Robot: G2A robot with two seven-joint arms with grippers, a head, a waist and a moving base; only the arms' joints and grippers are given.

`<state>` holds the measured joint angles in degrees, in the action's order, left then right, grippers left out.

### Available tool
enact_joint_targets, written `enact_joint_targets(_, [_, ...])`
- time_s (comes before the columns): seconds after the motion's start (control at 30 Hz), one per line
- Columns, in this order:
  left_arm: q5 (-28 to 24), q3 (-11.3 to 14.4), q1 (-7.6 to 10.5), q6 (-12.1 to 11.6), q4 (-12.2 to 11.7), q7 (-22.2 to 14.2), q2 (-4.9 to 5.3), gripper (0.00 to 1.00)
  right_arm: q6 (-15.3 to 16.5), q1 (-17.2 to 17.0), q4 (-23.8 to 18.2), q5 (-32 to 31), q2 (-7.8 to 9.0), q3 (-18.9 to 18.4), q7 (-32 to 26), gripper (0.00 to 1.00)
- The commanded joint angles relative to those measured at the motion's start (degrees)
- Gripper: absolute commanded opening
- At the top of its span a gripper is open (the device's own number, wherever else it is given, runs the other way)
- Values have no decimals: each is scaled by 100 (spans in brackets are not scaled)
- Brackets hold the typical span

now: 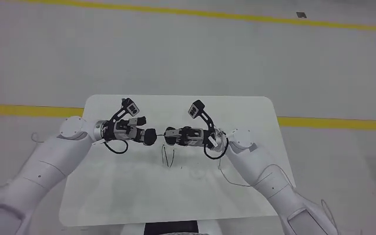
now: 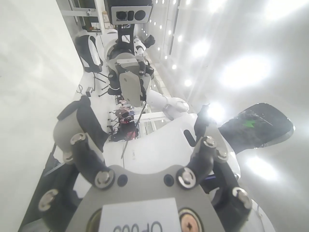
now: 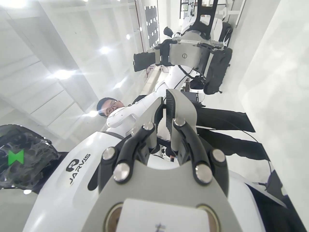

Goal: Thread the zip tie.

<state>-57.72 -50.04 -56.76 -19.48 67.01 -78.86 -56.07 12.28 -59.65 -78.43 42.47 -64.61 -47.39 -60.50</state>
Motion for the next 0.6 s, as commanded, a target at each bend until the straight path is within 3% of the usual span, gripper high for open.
enact_joint_targets(0.0, [-2, -1, -1, 0, 1, 1, 0, 100, -1, -1, -1, 2, 0, -1, -1, 0])
enact_joint_targets(0.2, [302, -17, -107, 0, 284, 148, 4, 100, 58, -108, -131, -141, -9, -75, 299, 0])
enact_joint_targets(0.27, [505, -18, -109, 17, 313, 163, 12, 100, 66, -141, -156, -149, -20, -94, 345, 0])
enact_joint_targets(0.57, [467, -89, -174, 0, 397, 225, 11, 100, 51, -175, -174, -190, -39, -99, 364, 0])
